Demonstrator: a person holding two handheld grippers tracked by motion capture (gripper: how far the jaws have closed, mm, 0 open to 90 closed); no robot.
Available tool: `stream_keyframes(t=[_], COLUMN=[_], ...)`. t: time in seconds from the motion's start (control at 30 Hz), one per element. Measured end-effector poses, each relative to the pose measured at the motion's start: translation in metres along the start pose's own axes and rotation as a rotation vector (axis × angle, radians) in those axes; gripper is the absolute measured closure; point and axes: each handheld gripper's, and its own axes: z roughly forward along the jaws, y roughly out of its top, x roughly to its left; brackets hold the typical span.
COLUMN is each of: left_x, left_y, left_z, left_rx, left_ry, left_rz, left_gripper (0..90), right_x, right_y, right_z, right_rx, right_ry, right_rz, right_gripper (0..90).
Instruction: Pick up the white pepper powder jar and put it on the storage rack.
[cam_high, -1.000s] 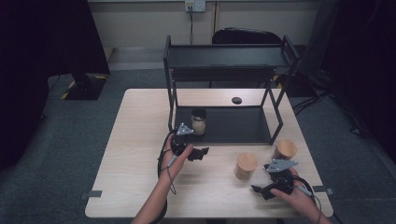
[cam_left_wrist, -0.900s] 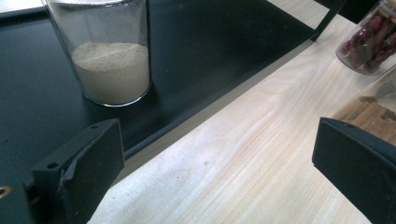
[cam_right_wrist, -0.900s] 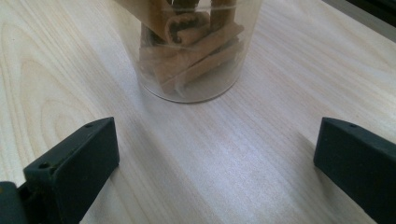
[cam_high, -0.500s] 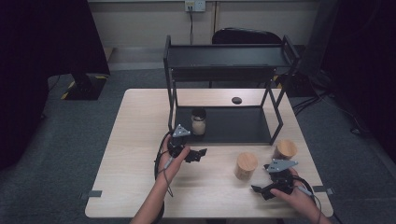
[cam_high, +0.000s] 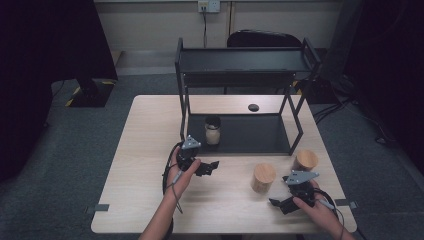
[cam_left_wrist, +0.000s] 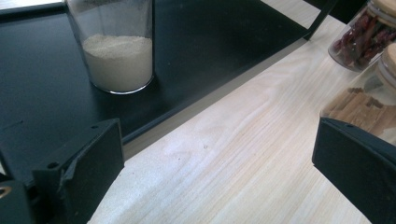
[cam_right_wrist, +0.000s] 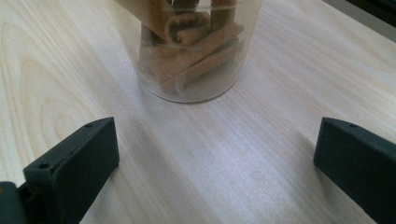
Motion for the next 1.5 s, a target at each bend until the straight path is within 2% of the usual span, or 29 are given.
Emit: stream_keyframes(t=[0.43,1.5], left_x=[-0.001,0.004], left_y=[-0.003,-0.022], left_z=[-0.005,-0.022], left_rx=[-0.007,-0.019], left_ry=[0.006,0.029], left_rz=[0.011,-0.011], left_gripper=[1.8,1.8], right_x=[0.0,0.0], right_y=[0.0,0.0], right_z=[0.0,0.0], right_rx=[0.0,0.0], right_ry=[0.0,0.0], right_rz=[0.0,0.0], right_gripper=[0.0,0.0])
